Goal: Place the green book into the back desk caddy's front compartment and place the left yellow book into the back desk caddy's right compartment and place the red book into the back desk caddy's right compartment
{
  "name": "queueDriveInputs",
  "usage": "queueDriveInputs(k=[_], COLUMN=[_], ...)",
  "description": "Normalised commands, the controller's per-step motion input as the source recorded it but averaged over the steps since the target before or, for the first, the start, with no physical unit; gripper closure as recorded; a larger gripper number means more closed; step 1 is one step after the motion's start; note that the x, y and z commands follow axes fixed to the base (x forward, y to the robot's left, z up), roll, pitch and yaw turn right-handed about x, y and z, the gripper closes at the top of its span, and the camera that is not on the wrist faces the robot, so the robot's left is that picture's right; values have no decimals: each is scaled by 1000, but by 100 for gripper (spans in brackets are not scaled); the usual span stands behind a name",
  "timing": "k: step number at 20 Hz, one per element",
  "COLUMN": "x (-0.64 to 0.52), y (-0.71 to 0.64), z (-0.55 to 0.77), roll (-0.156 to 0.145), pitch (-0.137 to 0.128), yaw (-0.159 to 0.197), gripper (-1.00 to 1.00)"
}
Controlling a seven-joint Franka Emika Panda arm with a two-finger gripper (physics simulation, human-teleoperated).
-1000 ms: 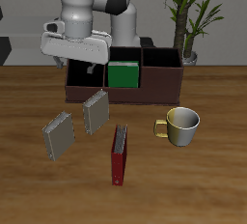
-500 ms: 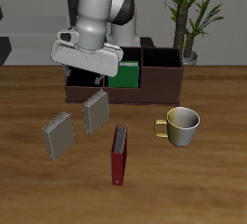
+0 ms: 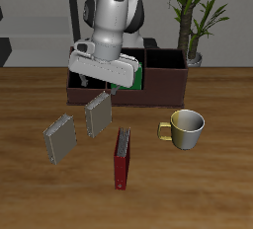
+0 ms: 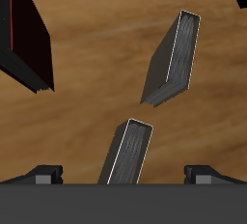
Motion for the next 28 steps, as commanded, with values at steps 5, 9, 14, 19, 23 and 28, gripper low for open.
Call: queueDriveInputs(k=[5,9,14,19,23,28], x=[39,3,24,51,70,99], y=[3,-51,-86,-191,-79,-104], z=[-197,-70,-135,-125,-29,-51], roll=[10,1,23,19,32,14], pitch=[22,14,45,38,23,35], yaw=[-59,-26,-41,-57,-30,-29], gripper=[-100,-100,-100,-100,-100,-100])
